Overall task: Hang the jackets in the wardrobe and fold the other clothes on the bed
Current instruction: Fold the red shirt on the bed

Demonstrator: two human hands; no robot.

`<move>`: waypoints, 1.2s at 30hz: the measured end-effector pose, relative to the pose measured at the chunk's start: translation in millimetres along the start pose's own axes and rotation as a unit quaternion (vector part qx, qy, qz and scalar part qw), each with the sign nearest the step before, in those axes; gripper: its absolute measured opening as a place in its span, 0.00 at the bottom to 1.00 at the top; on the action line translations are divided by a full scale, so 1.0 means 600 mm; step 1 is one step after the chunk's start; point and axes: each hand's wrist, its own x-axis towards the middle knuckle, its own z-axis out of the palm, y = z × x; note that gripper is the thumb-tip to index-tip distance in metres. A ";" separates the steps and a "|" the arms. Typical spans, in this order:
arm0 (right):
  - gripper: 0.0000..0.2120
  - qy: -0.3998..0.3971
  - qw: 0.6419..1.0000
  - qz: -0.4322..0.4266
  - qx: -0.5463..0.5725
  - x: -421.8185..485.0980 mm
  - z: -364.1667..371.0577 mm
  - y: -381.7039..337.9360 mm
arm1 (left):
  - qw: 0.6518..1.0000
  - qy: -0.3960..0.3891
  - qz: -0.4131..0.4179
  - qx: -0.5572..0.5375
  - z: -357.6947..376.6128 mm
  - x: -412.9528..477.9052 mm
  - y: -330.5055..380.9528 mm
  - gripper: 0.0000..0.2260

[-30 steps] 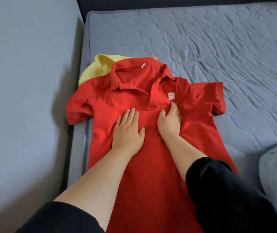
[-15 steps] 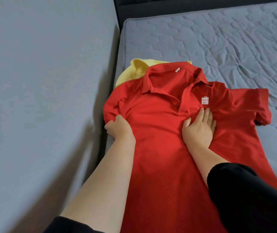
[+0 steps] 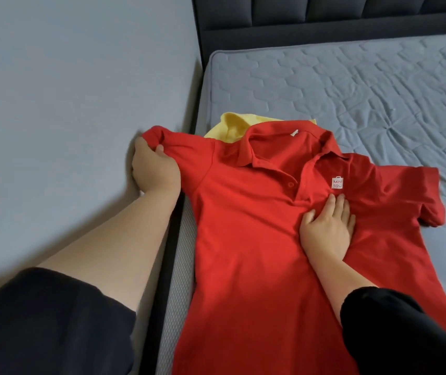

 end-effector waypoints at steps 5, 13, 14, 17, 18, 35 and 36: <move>0.30 0.011 1.000 -0.001 -0.004 -0.002 0.001 0.003 | 0.990 -0.109 -0.086 0.028 0.014 0.021 0.049 0.18; 0.29 -0.002 1.000 0.002 -0.008 -0.002 -0.001 -0.001 | 0.966 -0.101 0.148 0.188 -0.015 0.002 0.083 0.13; 0.29 -0.005 1.000 0.002 -0.010 -0.001 -0.001 0.000 | 0.960 -0.139 0.176 0.165 -0.010 -0.012 0.101 0.15; 0.29 -0.010 1.000 0.004 -0.011 0.000 -0.002 0.001 | 0.894 -0.427 0.101 -0.086 0.005 -0.062 0.147 0.25; 0.29 -0.010 1.000 0.003 -0.011 0.000 -0.002 0.000 | 0.870 -0.459 0.082 -0.160 0.007 -0.072 0.148 0.26; 0.29 -0.006 1.000 0.000 -0.017 0.001 0.007 0.003 | 0.766 -0.345 0.452 0.299 0.045 -0.211 -0.084 0.27; 0.29 -0.004 1.000 -0.001 -0.017 0.001 0.007 0.003 | 0.795 -0.323 0.431 0.277 0.046 -0.219 -0.084 0.26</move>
